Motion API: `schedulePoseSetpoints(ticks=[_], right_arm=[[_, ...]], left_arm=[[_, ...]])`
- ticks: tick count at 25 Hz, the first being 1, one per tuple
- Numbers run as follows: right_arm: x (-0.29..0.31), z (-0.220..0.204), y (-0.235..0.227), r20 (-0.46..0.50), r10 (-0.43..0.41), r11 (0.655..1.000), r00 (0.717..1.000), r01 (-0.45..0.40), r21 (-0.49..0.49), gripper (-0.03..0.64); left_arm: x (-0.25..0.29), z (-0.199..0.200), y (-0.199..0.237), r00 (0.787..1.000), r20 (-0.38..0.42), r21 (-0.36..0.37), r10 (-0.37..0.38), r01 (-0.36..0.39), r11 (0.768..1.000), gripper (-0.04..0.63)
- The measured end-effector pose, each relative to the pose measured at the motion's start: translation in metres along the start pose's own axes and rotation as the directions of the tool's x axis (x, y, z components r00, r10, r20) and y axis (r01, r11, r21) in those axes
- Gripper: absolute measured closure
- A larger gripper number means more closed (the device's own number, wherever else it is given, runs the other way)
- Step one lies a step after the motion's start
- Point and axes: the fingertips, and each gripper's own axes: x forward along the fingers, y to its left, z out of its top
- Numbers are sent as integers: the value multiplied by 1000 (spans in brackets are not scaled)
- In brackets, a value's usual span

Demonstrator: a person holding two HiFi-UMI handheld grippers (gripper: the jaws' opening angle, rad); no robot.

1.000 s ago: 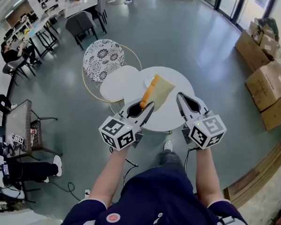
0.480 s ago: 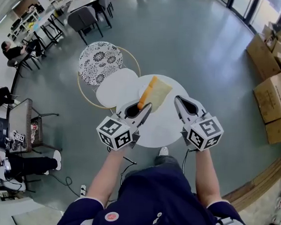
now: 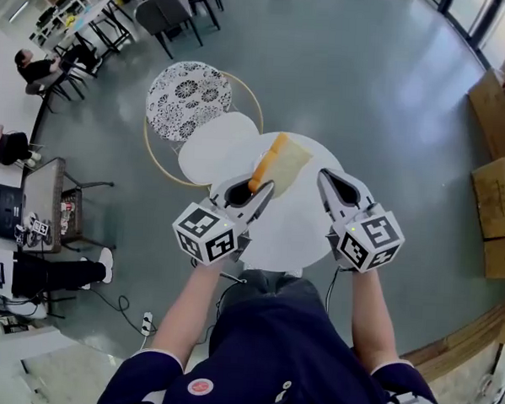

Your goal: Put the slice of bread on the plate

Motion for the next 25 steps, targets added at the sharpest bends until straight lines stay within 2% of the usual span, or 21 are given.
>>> schedulePoseSetpoints(ticks=[5,10,16,25], right_arm=[[18,2,-3,7,-28,1000,1000,28,-9,611],[35,-4,-4,-3,-94,996,996,93,-13,611],[43,-6,4,-13,-176,984,984,177,2,611],[54,-18,14,-56,-228,974,972,228,-1,611]], left_arm=[[8,-2,23,1000,-6,-17,-9,9,1000,503],[14,-3,41,998,-14,-26,-53,53,998,503],[9,-7,60,995,-24,-76,-101,99,992,503],[10,-21,77,986,-65,-101,-155,148,984,503]])
